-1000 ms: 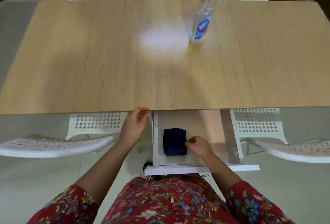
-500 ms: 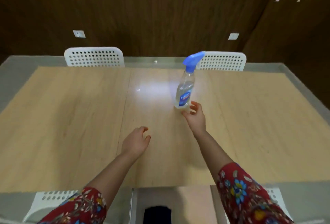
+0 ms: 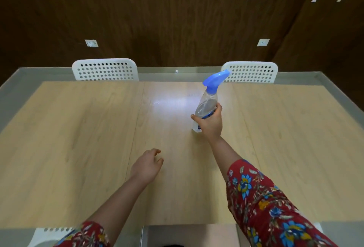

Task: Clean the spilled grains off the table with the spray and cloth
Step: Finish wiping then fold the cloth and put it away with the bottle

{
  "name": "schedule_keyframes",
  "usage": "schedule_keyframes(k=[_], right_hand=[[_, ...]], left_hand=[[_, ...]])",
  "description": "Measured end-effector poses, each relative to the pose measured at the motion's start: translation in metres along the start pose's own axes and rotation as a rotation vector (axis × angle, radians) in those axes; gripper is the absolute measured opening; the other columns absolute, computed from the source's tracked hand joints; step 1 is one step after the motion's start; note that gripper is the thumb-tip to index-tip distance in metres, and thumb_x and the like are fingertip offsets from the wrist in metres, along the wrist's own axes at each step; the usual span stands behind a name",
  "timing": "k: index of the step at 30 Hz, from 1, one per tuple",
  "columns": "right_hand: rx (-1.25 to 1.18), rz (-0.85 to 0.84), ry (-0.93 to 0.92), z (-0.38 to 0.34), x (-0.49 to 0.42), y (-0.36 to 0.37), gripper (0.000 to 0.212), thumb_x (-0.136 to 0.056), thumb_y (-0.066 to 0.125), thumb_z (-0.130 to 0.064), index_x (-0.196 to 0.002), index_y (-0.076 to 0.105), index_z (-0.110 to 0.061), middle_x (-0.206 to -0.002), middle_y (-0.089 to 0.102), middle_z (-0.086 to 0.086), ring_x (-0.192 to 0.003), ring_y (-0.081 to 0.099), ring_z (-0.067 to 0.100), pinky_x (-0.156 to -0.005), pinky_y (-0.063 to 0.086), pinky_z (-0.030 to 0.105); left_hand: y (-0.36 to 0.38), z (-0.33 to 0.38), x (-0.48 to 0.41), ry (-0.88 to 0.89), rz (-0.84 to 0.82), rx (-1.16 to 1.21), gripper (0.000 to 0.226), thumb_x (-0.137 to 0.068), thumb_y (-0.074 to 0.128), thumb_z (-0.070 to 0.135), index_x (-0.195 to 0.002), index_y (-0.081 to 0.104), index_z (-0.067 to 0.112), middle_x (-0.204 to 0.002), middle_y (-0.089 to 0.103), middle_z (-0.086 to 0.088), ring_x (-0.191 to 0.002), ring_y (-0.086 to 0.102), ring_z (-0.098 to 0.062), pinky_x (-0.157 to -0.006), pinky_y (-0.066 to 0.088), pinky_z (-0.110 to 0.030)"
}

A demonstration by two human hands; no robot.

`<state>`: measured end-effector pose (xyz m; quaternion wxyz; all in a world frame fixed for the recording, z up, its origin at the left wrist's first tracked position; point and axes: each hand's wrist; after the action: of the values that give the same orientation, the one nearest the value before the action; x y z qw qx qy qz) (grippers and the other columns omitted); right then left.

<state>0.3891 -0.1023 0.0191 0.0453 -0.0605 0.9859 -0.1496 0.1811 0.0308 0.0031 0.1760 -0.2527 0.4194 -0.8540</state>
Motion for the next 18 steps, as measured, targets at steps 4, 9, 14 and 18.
schedule_keyframes(k=[4,9,14,18], right_hand=[[0.037,-0.064,0.071,-0.008,0.044,-0.024,0.089,-0.055,0.091,-0.033,-0.129,0.042,-0.022,-0.113,0.059,-0.005,-0.099,0.062,0.017,-0.082,0.053,0.031],[0.024,-0.291,0.177,-0.029,0.134,-0.074,0.086,-0.056,0.093,-0.026,-0.126,0.042,-0.029,-0.111,0.059,-0.008,-0.097,0.062,0.01,-0.081,0.053,0.027],[0.122,-0.529,0.262,-0.014,0.228,-0.122,0.089,-0.053,0.093,-0.021,-0.127,0.044,-0.029,-0.111,0.062,-0.008,-0.099,0.063,0.011,-0.083,0.053,0.028],[0.411,-0.74,0.229,0.01,0.282,-0.139,0.106,-0.051,0.091,-0.03,-0.14,0.035,-0.028,-0.123,0.055,-0.01,-0.107,0.058,0.01,-0.086,0.051,0.026]], left_hand=[[-0.007,0.0,0.022,0.052,0.008,0.044,0.041,-0.097,0.051,0.034,-0.136,0.05,0.022,-0.138,0.052,0.001,-0.12,0.054,-0.018,-0.091,0.043,-0.029],[-0.007,-0.023,0.083,0.131,0.034,0.038,0.04,-0.097,0.051,0.033,-0.136,0.05,0.023,-0.139,0.052,0.004,-0.123,0.051,-0.015,-0.095,0.043,-0.03],[0.002,-0.067,0.149,0.171,0.058,0.039,0.037,-0.096,0.054,0.026,-0.133,0.053,0.02,-0.134,0.055,0.002,-0.122,0.052,-0.017,-0.097,0.042,-0.031],[0.011,-0.109,0.182,0.225,0.086,-0.052,0.041,-0.093,0.058,0.022,-0.134,0.054,0.016,-0.137,0.055,-0.002,-0.125,0.051,-0.021,-0.104,0.041,-0.039]])
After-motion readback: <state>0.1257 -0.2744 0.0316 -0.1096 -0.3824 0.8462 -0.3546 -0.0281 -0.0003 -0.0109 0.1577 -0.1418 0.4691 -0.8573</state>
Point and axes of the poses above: each hand's wrist, its own x-axis away from the middle knuckle, its own y-axis out of the palm, z = x × y
